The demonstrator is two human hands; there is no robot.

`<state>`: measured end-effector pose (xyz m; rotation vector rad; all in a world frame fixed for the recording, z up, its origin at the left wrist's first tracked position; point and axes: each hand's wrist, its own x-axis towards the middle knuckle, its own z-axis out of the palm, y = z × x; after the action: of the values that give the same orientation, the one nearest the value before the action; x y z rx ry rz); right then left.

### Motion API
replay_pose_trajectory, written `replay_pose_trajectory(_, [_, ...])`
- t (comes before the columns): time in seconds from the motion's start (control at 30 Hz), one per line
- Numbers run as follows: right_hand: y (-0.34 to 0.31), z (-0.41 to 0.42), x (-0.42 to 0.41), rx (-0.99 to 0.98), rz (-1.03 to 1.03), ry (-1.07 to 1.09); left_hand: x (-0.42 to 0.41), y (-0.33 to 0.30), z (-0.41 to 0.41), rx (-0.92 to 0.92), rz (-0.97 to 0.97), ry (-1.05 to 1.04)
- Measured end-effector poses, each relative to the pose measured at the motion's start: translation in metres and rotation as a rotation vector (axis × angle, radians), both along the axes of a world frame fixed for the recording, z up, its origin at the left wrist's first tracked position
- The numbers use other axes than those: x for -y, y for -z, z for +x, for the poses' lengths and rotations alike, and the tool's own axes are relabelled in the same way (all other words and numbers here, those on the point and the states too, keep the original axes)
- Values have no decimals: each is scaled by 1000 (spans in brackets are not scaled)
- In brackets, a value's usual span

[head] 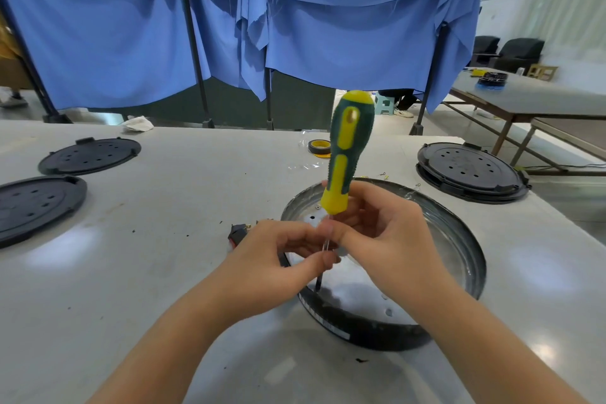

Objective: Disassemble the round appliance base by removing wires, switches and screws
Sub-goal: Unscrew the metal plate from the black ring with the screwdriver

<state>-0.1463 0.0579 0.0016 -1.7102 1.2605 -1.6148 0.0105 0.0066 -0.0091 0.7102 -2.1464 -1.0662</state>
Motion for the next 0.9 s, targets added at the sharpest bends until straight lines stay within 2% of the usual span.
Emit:
replay_pose_trajectory(0.07, [0,-1,1,8,6,-8,0,0,1,-2,25,18])
replay_pose_trajectory(0.27, [-2,2,-2,-43,19,-61,2,1,-4,-64,0,-128])
replay_pose_trajectory(0.4, [-1,0,-2,-15,30,-20,2,3,-4,-43,-20,-106])
replay_pose_trajectory(0.53, [-1,0,-1,19,4,-31,1,1,2,5,36,18])
replay_pose_trajectory(0.63, [0,-1,1,13,6,-51,2,0,2,-12,80,-1])
replay_pose_trajectory(0.9, [0,1,-2,19,25,-82,2,3,-4,-38,-26,-106])
